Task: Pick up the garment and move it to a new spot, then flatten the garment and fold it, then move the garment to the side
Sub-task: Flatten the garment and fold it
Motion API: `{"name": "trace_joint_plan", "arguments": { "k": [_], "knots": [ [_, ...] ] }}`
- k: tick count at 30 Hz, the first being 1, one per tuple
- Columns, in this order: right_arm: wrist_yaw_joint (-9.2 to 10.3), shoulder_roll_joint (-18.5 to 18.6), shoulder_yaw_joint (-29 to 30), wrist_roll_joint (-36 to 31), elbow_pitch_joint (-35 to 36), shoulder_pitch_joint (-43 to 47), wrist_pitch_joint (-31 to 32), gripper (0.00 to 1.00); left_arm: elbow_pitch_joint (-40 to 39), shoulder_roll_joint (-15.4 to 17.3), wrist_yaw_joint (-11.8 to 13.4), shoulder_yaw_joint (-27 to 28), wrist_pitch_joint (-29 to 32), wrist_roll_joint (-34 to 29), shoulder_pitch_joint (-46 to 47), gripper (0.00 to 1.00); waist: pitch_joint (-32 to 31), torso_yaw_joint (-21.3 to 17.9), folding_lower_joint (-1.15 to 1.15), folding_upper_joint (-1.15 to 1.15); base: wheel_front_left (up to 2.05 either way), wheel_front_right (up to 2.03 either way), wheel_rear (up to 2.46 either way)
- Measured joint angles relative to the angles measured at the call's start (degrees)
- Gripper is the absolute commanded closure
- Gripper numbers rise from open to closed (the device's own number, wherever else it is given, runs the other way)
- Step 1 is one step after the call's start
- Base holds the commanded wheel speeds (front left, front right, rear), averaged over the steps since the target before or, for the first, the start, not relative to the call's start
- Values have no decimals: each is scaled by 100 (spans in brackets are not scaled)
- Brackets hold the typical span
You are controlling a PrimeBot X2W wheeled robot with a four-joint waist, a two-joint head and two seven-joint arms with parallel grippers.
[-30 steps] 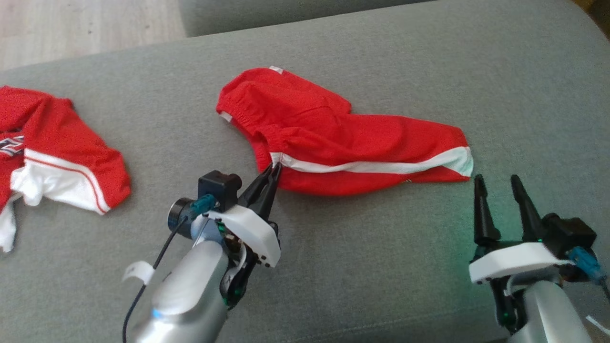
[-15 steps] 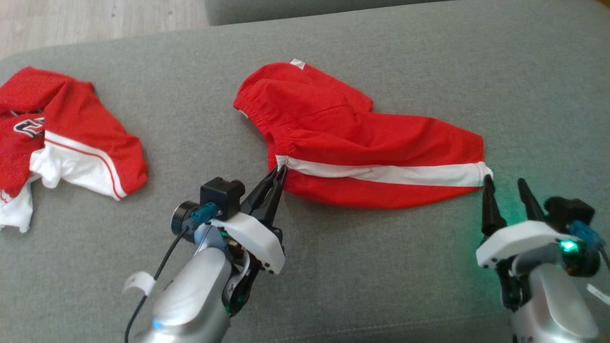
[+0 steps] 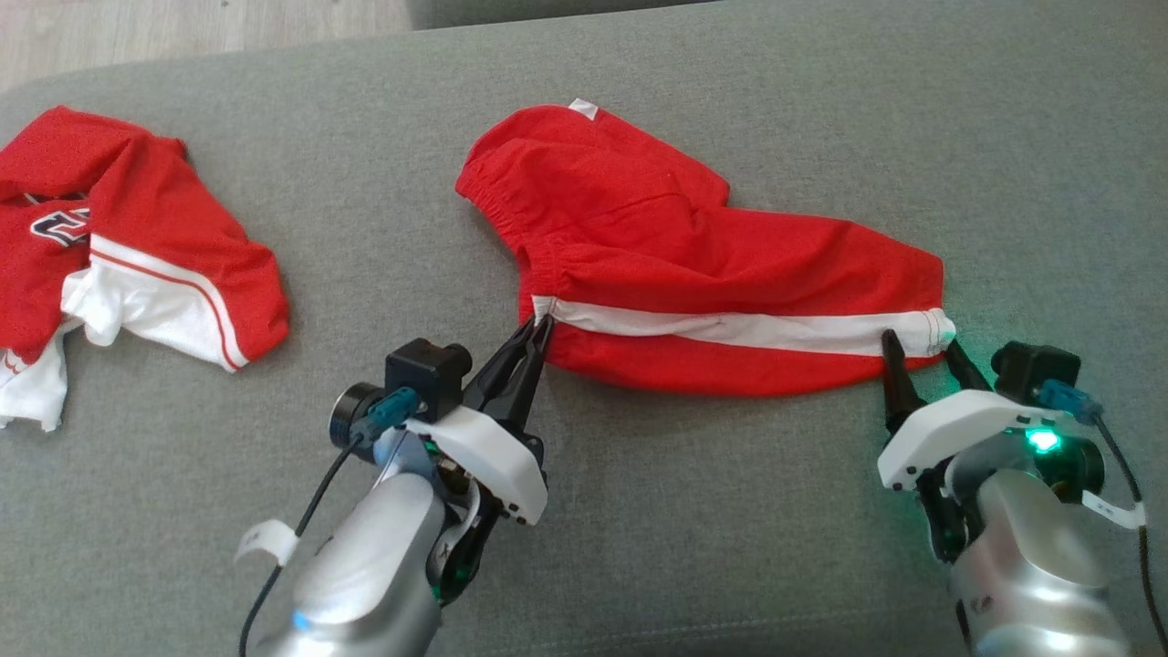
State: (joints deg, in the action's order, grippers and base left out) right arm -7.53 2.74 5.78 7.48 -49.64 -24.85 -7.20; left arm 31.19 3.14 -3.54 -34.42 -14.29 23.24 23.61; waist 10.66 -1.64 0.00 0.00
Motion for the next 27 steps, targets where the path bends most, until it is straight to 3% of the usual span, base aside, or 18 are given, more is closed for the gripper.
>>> {"name": "trace_joint_plan", "arguments": {
  "k": [1,2,9,13,27],
  "knots": [
    [0,0,-19,2,-86,-44,-1,72,0,0,0,0,0,0,0,100,1,-1,0,0,0,0,0],
    [0,1,-41,10,-135,-76,-4,100,0,0,0,1,-1,0,0,100,1,-3,0,0,0,0,0],
    [0,3,-452,346,-286,-174,-408,100,-13,-1,1,56,0,0,-1,100,-69,-56,0,0,0,0,0],
    [0,4,-631,632,-1,-170,-580,100,-136,4,10,194,-1,-1,-3,100,-169,-95,0,0,0,0,0],
    [0,67,-856,867,2505,346,-716,100,-978,68,62,781,-1,-254,-224,100,-559,-257,0,0,0,0,0]
  ]
}}
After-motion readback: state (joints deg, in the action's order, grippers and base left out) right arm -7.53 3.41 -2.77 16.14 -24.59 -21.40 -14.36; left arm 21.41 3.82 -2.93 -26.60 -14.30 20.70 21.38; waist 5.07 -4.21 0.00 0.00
